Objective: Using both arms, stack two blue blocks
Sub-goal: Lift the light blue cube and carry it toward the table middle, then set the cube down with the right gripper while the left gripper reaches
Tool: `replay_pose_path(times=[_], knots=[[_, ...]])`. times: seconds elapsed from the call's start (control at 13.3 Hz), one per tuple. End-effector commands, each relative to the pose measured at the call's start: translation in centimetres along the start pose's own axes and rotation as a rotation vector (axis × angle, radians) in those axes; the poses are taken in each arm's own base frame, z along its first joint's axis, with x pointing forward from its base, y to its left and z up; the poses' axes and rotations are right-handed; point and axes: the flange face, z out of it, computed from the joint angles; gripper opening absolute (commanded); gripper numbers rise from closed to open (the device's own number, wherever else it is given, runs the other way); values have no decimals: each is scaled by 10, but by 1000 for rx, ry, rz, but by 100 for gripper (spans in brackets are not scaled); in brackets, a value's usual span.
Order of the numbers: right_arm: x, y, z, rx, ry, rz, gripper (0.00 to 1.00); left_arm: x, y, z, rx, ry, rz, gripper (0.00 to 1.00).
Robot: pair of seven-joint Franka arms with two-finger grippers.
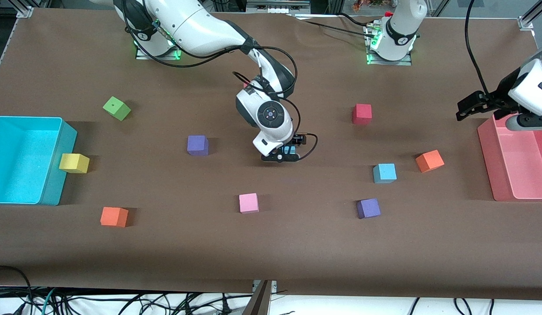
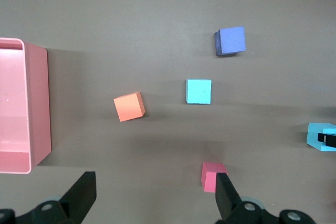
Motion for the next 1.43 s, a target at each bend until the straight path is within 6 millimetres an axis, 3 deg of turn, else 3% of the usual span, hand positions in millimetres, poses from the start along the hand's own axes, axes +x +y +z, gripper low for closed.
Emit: replay_pose_path(times=[0.0,0.15,0.23,0.3,0.45,0.6,0.75,1.05,1.2,1.28,1.35], knots=[[11,0,-30,34,11,-26,100,7,2,8,19,17,26,100],[16,9,-63,22,9,-149,100,16,4,31,14,28,29,100],[26,25,-77,11,-12,-243,100,21,6,50,10,26,31,100],[31,39,-87,-6,-43,-317,100,25,10,65,10,31,36,100],[36,61,-96,0,-65,-497,100,28,12,73,9,34,39,100],[43,75,-83,68,-42,-616,100,38,15,99,13,13,43,100],[42,88,-81,153,10,-667,100,42,31,146,18,4,69,100],[3,125,-66,253,169,-752,100,53,53,215,30,-29,104,100],[-13,135,-55,256,249,-829,100,55,61,242,26,5,116,100],[-23,129,-49,283,280,-868,100,58,68,258,28,7,124,100],[-23,133,-43,301,303,-892,100,61,72,272,28,20,130,100]])
